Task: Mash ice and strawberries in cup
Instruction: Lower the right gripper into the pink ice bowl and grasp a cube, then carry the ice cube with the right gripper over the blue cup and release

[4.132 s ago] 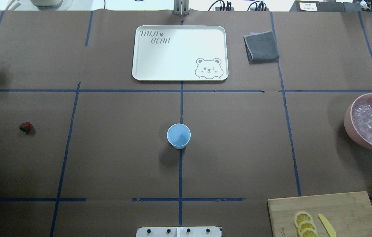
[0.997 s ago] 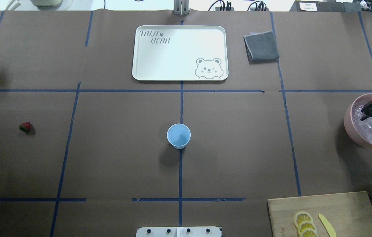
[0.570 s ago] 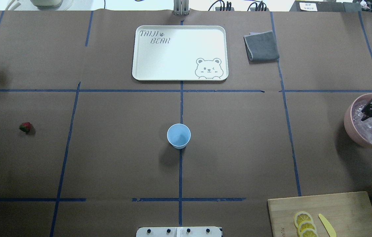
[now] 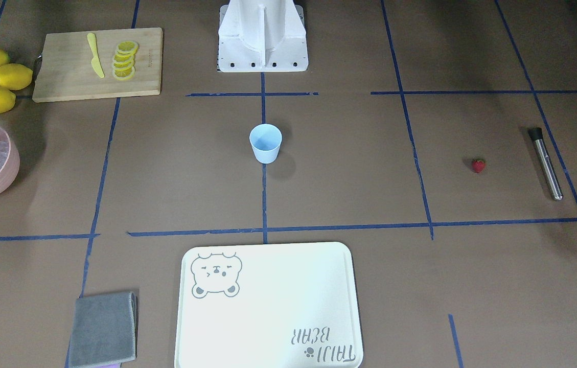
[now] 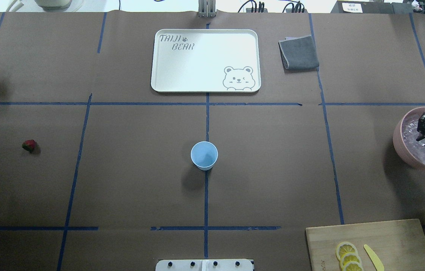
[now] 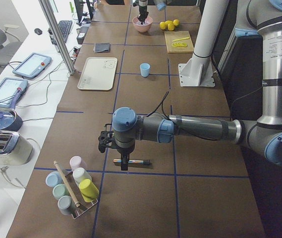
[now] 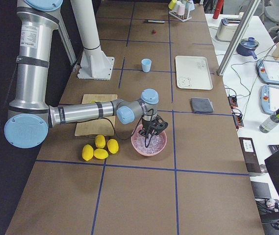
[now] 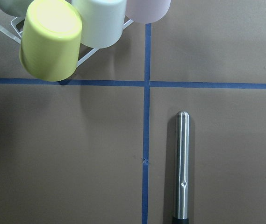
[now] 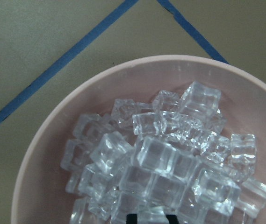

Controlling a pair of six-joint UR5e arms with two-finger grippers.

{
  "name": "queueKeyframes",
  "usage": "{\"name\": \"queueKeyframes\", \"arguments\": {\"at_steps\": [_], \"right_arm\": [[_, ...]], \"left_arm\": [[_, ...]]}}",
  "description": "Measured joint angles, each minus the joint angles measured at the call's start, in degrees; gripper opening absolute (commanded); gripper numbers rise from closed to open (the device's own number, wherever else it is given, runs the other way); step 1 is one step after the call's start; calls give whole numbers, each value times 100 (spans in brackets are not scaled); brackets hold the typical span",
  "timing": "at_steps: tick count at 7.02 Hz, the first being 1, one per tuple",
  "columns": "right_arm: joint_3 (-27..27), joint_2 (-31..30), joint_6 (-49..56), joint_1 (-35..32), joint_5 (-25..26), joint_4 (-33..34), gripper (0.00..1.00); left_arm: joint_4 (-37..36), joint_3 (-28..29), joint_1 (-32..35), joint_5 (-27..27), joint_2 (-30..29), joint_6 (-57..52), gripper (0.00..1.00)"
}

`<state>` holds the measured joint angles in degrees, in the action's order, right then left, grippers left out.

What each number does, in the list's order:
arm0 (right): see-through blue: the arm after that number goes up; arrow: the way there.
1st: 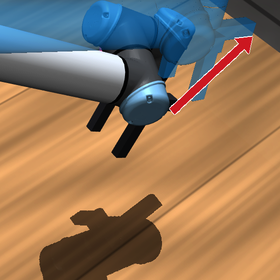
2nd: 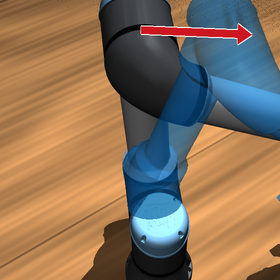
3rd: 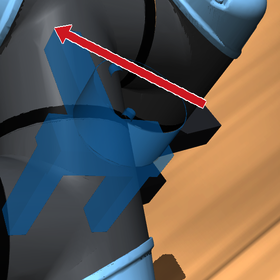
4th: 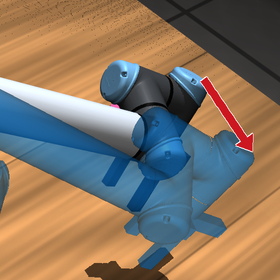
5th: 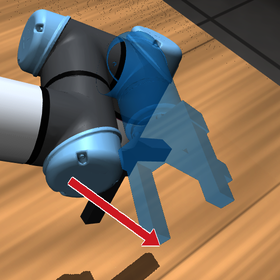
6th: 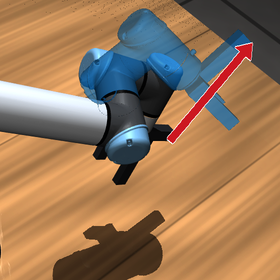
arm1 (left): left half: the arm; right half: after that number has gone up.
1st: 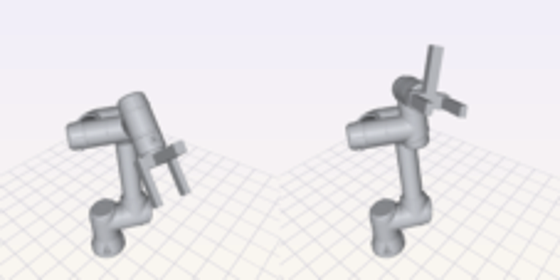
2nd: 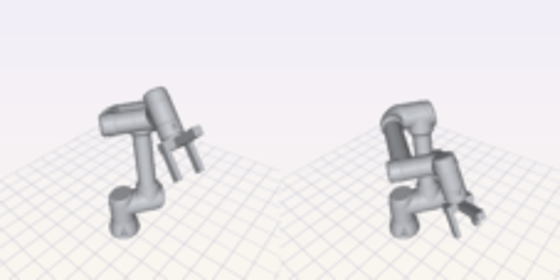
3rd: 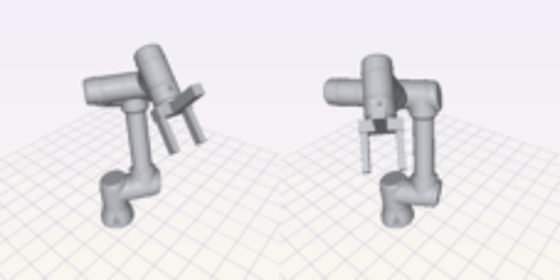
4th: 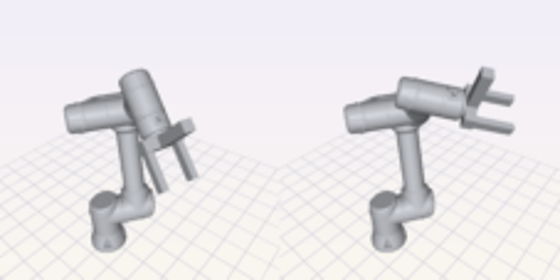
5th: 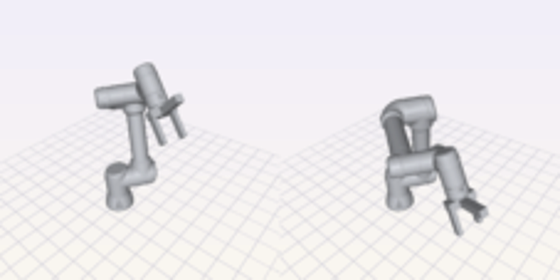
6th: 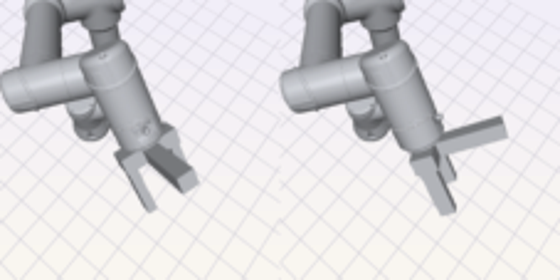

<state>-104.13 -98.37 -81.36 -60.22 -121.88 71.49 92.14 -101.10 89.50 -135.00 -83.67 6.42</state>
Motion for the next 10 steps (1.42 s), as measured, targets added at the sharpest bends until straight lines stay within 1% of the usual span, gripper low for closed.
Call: {"name": "queueKeyframes", "arguments": {"at_steps": [1,3,4,5,6,7,8,9,10], "right_arm": [[-269,-28,-2,-14,1,25,0],[-1102,-112,-5,-3,-26,74,1],[-1497,-61,-38,133,-76,81,1],[-1763,147,-234,388,-156,83,1],[-1872,591,-730,747,-236,86,1],[-1823,1245,-1442,1249,-214,107,1],[-1533,2075,-2053,1750,-134,164,2],[-1020,2941,-2489,2097,-25,234,2],[-426,3730,-2885,2398,209,275,2]], "left_arm": [[0,-3,-1,-2,0,0,100],[1,-12,-3,-10,0,0,100],[4,-20,-2,-21,8,0,100],[7,-27,0,-37,18,0,100],[12,-30,-1,-47,23,0,100],[12,-46,0,-53,29,0,100],[9,-65,0,-58,32,0,100],[7,-72,-1,-58,34,0,100],[6,-74,-2,-55,35,0,100]]}}
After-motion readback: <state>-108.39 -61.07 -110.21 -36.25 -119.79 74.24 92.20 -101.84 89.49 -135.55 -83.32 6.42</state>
